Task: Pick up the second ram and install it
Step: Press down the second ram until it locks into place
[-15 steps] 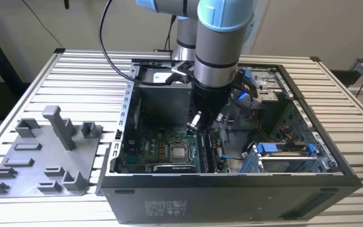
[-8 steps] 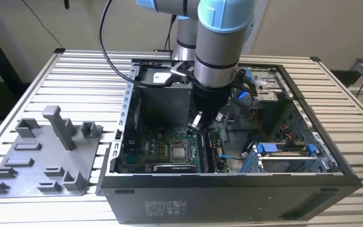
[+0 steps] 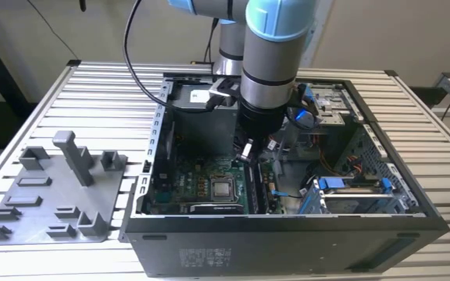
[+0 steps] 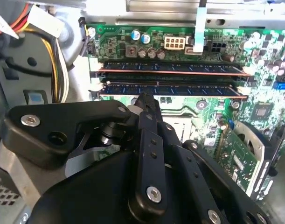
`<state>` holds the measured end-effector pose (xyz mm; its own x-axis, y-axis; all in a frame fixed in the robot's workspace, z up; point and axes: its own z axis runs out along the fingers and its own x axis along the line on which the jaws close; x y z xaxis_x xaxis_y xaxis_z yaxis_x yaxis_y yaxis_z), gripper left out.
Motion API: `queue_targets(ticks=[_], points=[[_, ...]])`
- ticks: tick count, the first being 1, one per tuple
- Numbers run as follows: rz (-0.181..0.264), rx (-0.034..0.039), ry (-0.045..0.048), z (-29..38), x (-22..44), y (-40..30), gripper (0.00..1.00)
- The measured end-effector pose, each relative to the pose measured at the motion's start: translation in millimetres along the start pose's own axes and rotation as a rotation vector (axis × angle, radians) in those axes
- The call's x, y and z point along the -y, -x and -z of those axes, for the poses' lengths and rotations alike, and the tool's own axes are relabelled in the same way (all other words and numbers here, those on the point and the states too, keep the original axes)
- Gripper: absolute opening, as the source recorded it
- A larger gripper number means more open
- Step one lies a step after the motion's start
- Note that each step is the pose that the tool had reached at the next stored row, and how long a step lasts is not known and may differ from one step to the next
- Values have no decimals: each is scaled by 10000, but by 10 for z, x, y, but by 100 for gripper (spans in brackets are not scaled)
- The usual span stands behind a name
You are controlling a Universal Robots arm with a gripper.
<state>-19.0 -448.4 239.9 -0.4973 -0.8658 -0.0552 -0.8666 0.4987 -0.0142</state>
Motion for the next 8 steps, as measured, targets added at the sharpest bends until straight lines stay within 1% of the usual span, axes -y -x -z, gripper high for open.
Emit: queue_targets(ticks=[8], points=[[1428, 20, 79, -3, 0, 0, 11]])
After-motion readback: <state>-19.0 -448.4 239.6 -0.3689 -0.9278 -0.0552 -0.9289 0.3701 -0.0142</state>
